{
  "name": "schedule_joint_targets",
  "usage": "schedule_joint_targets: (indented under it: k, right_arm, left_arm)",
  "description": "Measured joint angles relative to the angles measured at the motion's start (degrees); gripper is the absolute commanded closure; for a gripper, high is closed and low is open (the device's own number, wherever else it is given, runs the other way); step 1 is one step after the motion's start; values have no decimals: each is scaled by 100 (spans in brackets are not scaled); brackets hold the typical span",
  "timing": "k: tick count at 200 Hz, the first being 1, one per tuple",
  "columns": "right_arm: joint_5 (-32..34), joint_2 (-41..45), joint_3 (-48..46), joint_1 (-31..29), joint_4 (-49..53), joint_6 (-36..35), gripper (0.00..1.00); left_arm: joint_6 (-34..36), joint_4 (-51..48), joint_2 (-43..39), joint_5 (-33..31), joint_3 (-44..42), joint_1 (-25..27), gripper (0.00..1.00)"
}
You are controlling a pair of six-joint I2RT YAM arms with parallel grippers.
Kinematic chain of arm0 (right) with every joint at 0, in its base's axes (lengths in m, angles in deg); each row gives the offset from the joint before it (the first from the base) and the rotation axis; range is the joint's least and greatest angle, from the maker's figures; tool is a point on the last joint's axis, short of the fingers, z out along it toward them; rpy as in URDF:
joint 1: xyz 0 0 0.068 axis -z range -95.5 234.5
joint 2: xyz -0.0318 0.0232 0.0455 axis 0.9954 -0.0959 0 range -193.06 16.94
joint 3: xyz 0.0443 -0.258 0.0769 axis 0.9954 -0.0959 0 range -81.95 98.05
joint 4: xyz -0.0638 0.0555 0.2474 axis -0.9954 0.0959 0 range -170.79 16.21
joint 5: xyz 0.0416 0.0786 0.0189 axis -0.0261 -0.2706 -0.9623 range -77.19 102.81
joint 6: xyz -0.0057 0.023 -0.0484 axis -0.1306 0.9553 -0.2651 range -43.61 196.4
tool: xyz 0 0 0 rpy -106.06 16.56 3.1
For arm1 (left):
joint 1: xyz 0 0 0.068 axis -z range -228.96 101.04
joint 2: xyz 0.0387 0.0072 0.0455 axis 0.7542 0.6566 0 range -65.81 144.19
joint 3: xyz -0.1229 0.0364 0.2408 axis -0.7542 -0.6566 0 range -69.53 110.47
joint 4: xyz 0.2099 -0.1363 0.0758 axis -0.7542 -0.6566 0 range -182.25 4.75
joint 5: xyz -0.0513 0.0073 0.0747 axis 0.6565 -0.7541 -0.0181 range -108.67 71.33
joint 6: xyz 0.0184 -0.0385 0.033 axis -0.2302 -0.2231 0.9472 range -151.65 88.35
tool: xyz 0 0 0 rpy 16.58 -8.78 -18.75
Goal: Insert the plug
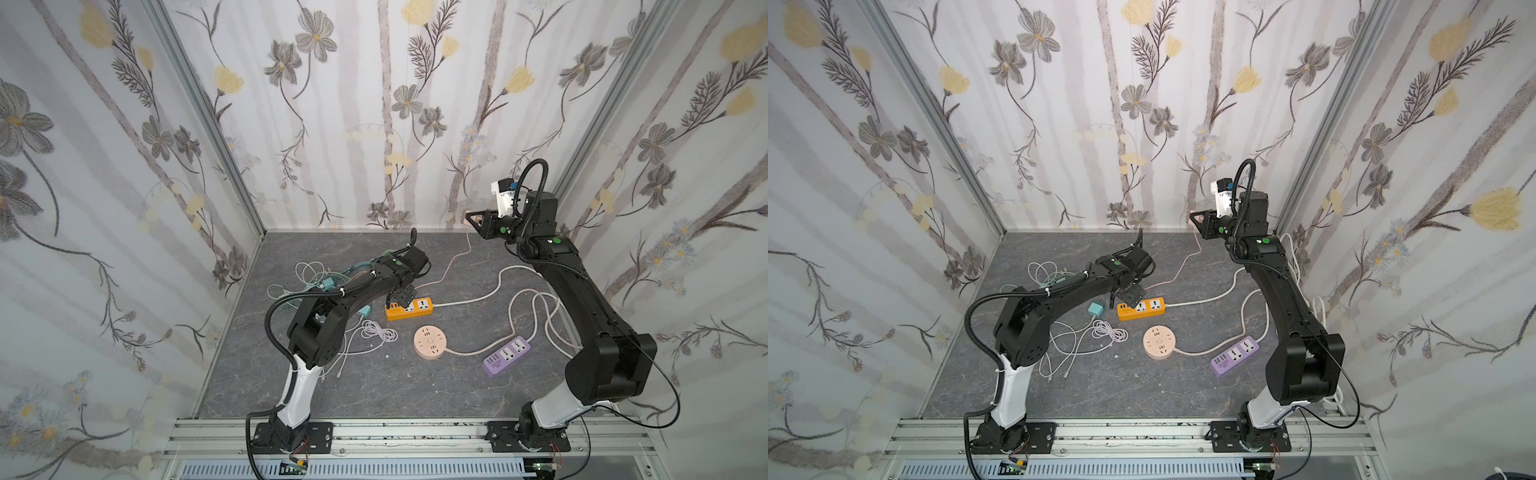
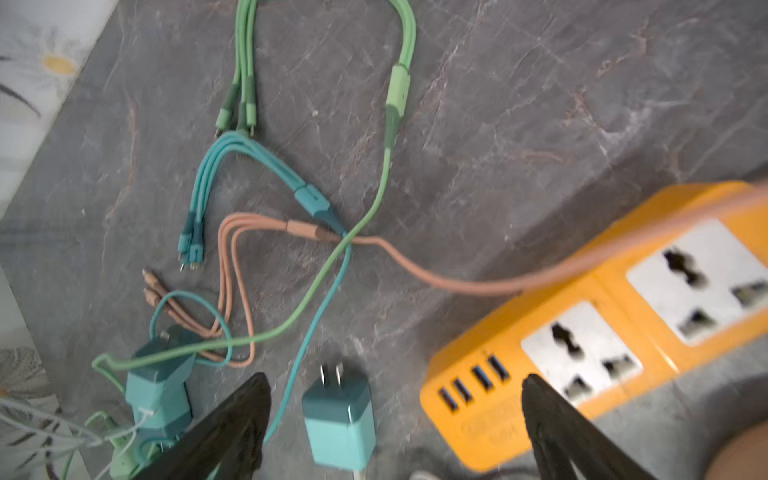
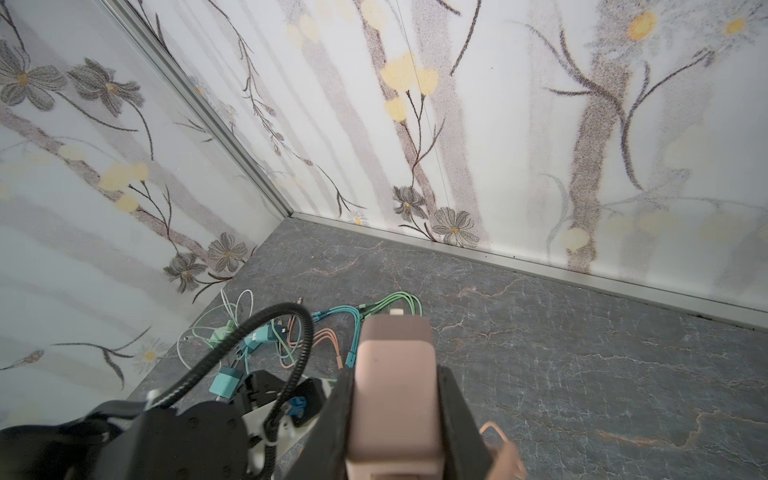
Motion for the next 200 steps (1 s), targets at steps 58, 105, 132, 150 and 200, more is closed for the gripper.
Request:
schedule_joint_targets:
  k: [58, 105, 132, 150, 200]
  right_arm:
    - [-17, 197, -315, -20, -39, -2, 100]
    - [-17, 212, -352, -20, -37, -20, 100]
    - [-17, 214, -352, -22, -61, -15, 100]
    - [-20, 214, -352, -28, -114, 4, 100]
    - [-118, 380, -380, -66, -210, 39, 100]
  left_arm:
    - [260, 116, 905, 179, 874, -203, 47]
    - [26, 195, 590, 466, 544, -531, 99]
    - [-203, 160, -162, 721, 780, -522, 100]
    - [-422, 175, -839, 776, 1178, -527, 100]
    - [-1209, -31, -1023, 1394, 3462, -629, 100]
